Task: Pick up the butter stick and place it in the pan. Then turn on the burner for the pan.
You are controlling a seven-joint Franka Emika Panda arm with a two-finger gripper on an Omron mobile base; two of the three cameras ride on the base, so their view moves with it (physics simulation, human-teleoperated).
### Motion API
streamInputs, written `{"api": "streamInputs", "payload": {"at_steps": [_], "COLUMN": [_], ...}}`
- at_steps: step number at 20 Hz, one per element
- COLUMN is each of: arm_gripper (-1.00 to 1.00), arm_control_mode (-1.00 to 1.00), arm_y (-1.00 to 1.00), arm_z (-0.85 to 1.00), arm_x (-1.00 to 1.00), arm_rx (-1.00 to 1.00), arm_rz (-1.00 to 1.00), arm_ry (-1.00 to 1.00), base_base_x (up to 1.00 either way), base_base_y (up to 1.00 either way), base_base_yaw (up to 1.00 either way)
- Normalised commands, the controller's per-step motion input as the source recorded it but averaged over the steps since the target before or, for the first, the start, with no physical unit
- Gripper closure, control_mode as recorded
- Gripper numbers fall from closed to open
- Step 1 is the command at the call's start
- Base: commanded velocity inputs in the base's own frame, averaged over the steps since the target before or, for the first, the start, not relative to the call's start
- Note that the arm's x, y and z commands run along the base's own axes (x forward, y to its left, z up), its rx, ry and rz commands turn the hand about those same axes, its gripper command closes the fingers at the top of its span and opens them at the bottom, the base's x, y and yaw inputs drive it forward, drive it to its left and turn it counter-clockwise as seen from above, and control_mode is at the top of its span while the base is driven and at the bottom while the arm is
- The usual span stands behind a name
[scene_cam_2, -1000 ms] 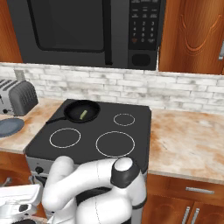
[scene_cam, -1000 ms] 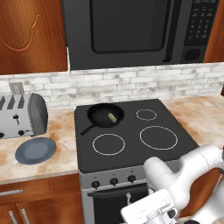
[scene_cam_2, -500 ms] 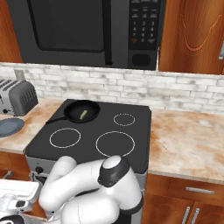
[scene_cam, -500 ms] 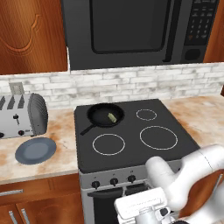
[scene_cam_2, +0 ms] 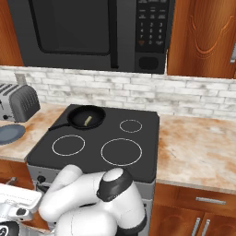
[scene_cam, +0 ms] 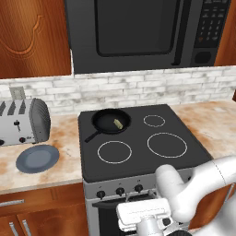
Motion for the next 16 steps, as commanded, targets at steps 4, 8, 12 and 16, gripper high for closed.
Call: {"api": "streamInputs", "payload": {"at_steps": [4,8,12,16], "arm_gripper": [-1.00,-1.00,-1.00,-1.00], "arm_control_mode": [-1.00,-1.00,-1.00,-1.00], "arm_y": [-0.13,-0.04,0.00,-0.03], "arm_z": [-0.19,-0.25,-0.39,-0.51], "arm_x": [0.38,0.45,0.49,0.43], "arm_rx": [0.10,0.03,0.00,0.00], "arm_rz": [0.00,0.00,0.00,0.01], "arm_ry": [0.23,0.19,0.14,0.11], "base_base_x": [0.00,0.00,0.00,0.00], "base_base_y": [0.00,0.00,0.00,0.00], "base_base_yaw": [0.00,0.00,0.00,0.00]}}
